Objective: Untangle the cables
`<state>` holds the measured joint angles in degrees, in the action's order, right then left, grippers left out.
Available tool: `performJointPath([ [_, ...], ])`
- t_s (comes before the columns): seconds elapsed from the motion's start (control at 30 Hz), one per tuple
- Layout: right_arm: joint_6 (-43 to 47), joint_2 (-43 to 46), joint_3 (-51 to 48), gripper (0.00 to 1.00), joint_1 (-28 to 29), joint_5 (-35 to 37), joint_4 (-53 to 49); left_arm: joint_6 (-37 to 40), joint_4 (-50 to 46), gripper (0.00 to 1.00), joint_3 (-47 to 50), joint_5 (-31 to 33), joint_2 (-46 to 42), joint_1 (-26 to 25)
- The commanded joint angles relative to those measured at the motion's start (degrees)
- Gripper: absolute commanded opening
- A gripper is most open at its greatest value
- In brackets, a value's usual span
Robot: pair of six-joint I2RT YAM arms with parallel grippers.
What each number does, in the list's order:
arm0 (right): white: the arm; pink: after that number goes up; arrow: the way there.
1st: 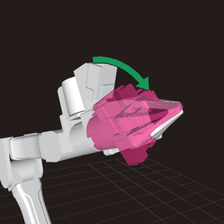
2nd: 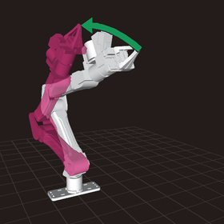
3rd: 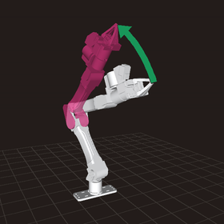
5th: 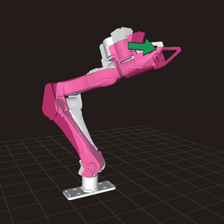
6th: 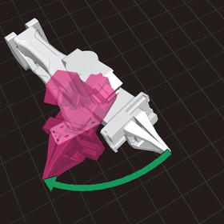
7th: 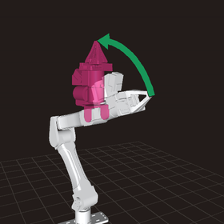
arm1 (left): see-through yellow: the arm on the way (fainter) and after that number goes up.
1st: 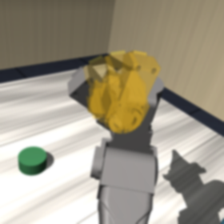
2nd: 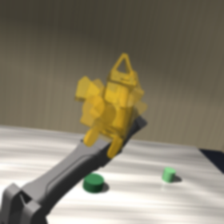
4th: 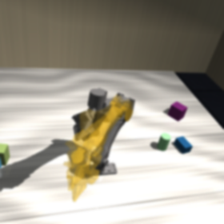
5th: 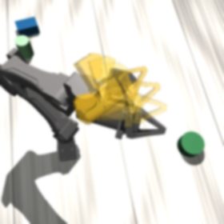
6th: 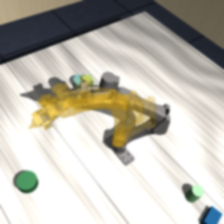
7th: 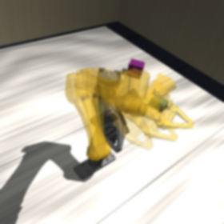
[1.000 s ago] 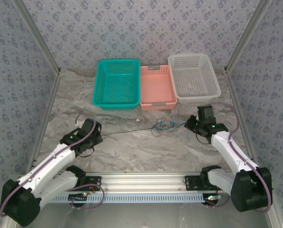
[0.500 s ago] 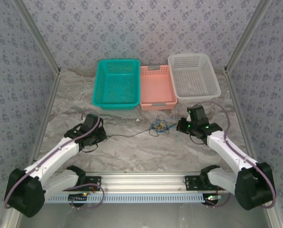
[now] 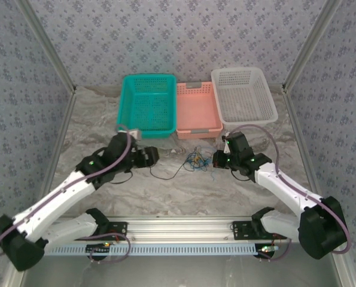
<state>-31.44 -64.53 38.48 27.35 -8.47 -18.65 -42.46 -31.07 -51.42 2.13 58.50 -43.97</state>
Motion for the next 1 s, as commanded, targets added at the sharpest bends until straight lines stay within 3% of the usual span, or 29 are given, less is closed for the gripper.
performJointPath([
  [0.0,1.4,0.3,1.8,0.0,1.2,-0.9,-1.4,5.1,3.7,0.76,-5.6,0.5,12.0,-6.2],
  [0.2,1.3,1.4,0.5,0.0,1.5,-1.2,-1.5,9.8,2.9,0.77,-18.3,3.9,33.9,-11.2],
  [0.4,0.7,1.6,-1.5,0.0,1.5,-2.8,0.4,10.2,3.9,0.74,-22.4,10.7,45.7,-12.8],
  [0.47,0.6,1.6,-2.2,0.0,1.4,-2.6,0.7,9.6,4.3,0.63,-22.8,13.7,47.6,-12.6],
  [0.5,0.5,1.7,-2.4,0.0,1.4,-2.5,0.8,9.4,4.6,0.53,-23.0,14.5,48.3,-12.5],
  [0.53,0.4,1.9,-2.6,0.0,1.2,-2.4,0.7,9.0,4.6,0.36,-23.0,15.7,49.0,-12.3],
  [0.57,0.4,2.2,-2.7,0.0,0.7,-2.0,0.3,8.4,4.4,0.14,-23.0,17.0,49.4,-12.2],
  [0.6,0.4,2.5,-2.8,0.0,0.2,-1.6,-0.3,7.5,3.7,0.0,-22.7,18.6,49.2,-12.1],
  [0.73,0.9,5.0,-2.4,0.0,-4.5,0.1,-4.8,3.8,3.1,0.0,-16.8,23.7,42.7,-10.9],
  [0.97,2.3,7.2,-0.7,0.0,-14.8,-3.0,-8.5,1.9,6.5,0.0,-4.8,17.1,26.7,-4.7],
])
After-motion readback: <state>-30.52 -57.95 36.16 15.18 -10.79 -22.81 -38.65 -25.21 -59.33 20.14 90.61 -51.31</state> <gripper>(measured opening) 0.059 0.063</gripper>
